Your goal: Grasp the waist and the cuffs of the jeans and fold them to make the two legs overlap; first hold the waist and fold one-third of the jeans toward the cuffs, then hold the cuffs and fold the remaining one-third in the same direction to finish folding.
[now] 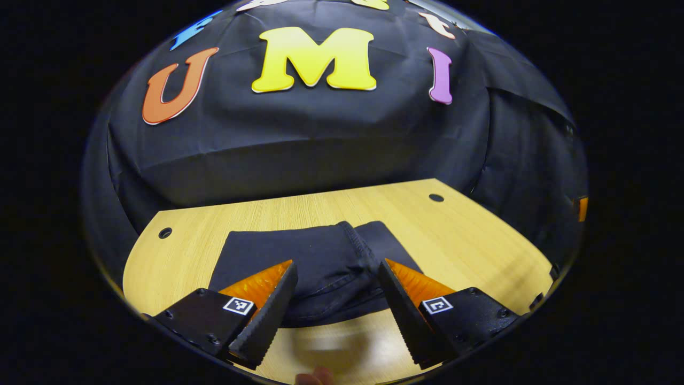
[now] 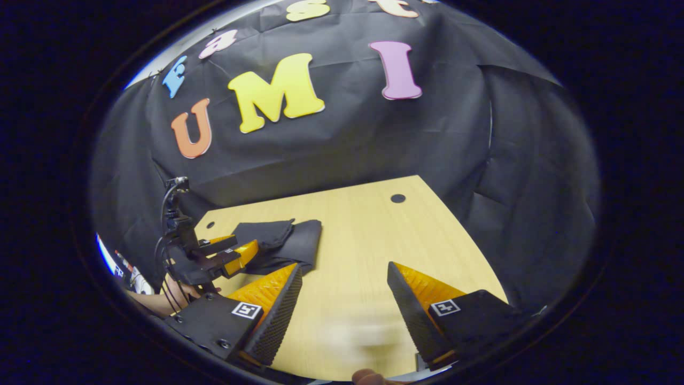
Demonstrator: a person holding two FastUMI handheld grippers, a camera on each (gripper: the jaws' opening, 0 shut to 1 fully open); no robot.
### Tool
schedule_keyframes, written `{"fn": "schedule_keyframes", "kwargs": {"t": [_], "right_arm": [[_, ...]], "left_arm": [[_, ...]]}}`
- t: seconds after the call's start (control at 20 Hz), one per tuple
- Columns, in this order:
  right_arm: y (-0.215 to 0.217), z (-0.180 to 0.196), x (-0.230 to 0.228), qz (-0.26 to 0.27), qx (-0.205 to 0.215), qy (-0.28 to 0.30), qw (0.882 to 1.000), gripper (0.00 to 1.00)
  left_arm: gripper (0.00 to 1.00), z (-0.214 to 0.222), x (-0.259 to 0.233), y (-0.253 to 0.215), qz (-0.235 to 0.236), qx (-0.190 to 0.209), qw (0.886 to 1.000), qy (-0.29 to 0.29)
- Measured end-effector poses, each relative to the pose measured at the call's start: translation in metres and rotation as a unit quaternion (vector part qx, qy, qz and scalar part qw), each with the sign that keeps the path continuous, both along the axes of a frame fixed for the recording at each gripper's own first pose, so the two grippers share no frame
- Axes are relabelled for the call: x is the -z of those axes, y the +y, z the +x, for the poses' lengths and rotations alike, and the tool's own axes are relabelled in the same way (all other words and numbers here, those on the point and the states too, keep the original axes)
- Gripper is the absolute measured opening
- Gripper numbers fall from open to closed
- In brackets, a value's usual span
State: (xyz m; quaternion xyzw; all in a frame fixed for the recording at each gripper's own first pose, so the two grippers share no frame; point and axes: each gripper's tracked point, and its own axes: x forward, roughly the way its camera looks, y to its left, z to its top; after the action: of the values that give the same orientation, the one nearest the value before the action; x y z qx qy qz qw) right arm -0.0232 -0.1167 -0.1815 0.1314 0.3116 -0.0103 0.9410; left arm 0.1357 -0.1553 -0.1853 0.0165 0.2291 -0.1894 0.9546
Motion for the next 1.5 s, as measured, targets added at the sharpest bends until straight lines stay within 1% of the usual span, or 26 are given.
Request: {"fn": "schedule_keyframes", "kwargs": {"t": [0.1, 0.15, 0.2, 0.25, 0.3, 0.35, 0.5, 0.7, 0.75, 0.8, 0.9, 1.0, 1.15, 1.2, 1.35, 1.5], "right_arm": [[0.017, 0.008, -0.012, -0.002, -0.018, -0.015, 1.0, 0.99], [0.025, 0.011, -0.018, -0.003, -0.026, -0.024, 0.999, 0.94], [0.033, 0.015, -0.024, -0.01, -0.033, -0.033, 0.999, 1.0], [0.039, 0.02, -0.031, -0.021, -0.042, -0.045, 0.998, 0.94], [0.047, 0.025, -0.038, -0.034, -0.051, -0.057, 0.996, 0.99], [0.057, 0.027, -0.046, -0.039, -0.059, -0.071, 0.995, 0.99], [0.087, 0.04, -0.074, -0.051, -0.079, -0.115, 0.989, 0.98], [0.118, 0.051, -0.109, -0.055, -0.094, -0.17, 0.979, 1.0], [0.124, 0.053, -0.117, -0.055, -0.095, -0.181, 0.977, 1.0], [0.129, 0.056, -0.125, -0.058, -0.092, -0.192, 0.975, 0.93], [0.134, 0.06, -0.139, -0.064, -0.08, -0.212, 0.972, 0.93], [0.131, 0.06, -0.152, -0.077, -0.054, -0.234, 0.968, 0.93], [0.138, 0.058, -0.157, -0.084, -0.041, -0.247, 0.964, 0.93], [0.14, 0.057, -0.155, -0.084, -0.037, -0.246, 0.965, 0.98], [0.141, 0.056, -0.149, -0.084, -0.029, -0.239, 0.967, 0.98], [0.137, 0.058, -0.161, -0.087, -0.012, -0.26, 0.961, 0.98]], "left_arm": [[0.98, -0.009, -0.022, 0.007, -0.021, 0.002, 1.0, -0.011], [0.98, -0.011, -0.035, 0.015, -0.03, -0.002, 0.999, -0.022], [0.98, -0.012, -0.049, 0.025, -0.036, -0.01, 0.999, -0.033], [0.98, -0.017, -0.063, 0.036, -0.046, -0.02, 0.998, -0.04], [0.98, -0.019, -0.076, 0.046, -0.057, -0.028, 0.997, -0.045], [0.97, -0.02, -0.089, 0.058, -0.064, -0.043, 0.996, -0.05], [0.97, -0.021, -0.139, 0.091, -0.087, -0.077, 0.99, -0.086], [0.98, -0.031, -0.207, 0.123, -0.093, -0.102, 0.979, -0.15], [0.98, -0.033, -0.222, 0.129, -0.096, -0.108, 0.976, -0.161], [0.98, -0.036, -0.235, 0.134, -0.101, -0.112, 0.974, -0.17], [0.98, -0.041, -0.253, 0.145, -0.105, -0.126, 0.97, -0.179], [0.98, -0.049, -0.257, 0.152, -0.103, -0.139, 0.967, -0.187], [0.98, -0.061, -0.266, 0.161, -0.078, -0.155, 0.964, -0.203], [0.98, -0.061, -0.267, 0.162, -0.073, -0.161, 0.963, -0.205], [0.98, -0.061, -0.266, 0.163, -0.071, -0.165, 0.96, -0.213], [0.98, -0.064, -0.266, 0.16, -0.072, -0.158, 0.961, -0.216]]}}
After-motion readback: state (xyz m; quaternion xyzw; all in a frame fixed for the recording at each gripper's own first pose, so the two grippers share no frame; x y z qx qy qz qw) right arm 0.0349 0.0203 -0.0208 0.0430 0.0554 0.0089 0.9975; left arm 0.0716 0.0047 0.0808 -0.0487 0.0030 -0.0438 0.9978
